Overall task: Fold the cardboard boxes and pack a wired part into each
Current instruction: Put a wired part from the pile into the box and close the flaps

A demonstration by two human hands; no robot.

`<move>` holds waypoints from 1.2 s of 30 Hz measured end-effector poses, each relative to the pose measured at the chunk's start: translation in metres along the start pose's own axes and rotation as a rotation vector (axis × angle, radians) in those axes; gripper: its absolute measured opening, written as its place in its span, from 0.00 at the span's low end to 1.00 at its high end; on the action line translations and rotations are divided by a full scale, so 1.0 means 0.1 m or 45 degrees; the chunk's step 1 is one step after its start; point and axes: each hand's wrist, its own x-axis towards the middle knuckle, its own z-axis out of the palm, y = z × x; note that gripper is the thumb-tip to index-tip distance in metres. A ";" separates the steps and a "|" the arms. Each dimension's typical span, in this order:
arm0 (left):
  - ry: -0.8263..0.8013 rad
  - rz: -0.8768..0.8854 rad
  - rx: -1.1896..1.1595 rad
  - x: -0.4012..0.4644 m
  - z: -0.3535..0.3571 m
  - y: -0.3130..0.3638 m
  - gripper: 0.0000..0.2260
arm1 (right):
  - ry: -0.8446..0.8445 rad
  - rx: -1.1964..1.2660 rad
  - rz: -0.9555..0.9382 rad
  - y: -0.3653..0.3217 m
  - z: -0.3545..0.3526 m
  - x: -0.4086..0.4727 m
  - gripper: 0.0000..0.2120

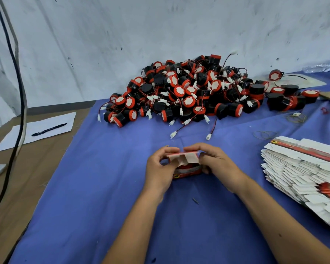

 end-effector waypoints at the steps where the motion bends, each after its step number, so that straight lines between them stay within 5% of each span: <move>1: 0.060 0.024 0.020 0.00 0.01 -0.01 0.21 | -0.042 0.001 0.022 -0.02 -0.01 -0.01 0.18; 3: 0.086 0.033 0.054 -0.02 -0.01 -0.01 0.22 | -0.079 -0.065 -0.008 -0.05 -0.01 -0.02 0.16; 6: -0.209 -0.083 -0.148 0.00 -0.15 0.03 0.19 | 0.062 -0.331 -0.114 -0.01 0.02 -0.02 0.03; 9: -0.428 -0.198 -0.327 0.02 -0.34 0.07 0.10 | 0.080 -0.372 -0.139 0.05 0.02 0.00 0.09; 14: -0.363 0.188 0.185 -0.05 -0.32 0.05 0.16 | 0.074 -0.525 -0.324 0.06 -0.01 0.00 0.12; 20: -0.339 0.309 0.403 0.00 -0.33 0.00 0.15 | 0.037 -0.786 -0.467 0.09 0.00 0.01 0.15; 26: -0.343 0.327 0.465 0.01 -0.33 0.00 0.16 | 0.057 -0.958 -0.492 0.13 0.00 0.00 0.18; 31: -0.333 0.301 0.446 0.01 -0.35 0.00 0.30 | 0.166 -0.796 -0.560 0.06 0.06 -0.01 0.13; 36: -0.314 0.310 0.398 0.01 -0.33 0.00 0.33 | 0.123 -0.753 -0.440 0.03 0.18 -0.03 0.16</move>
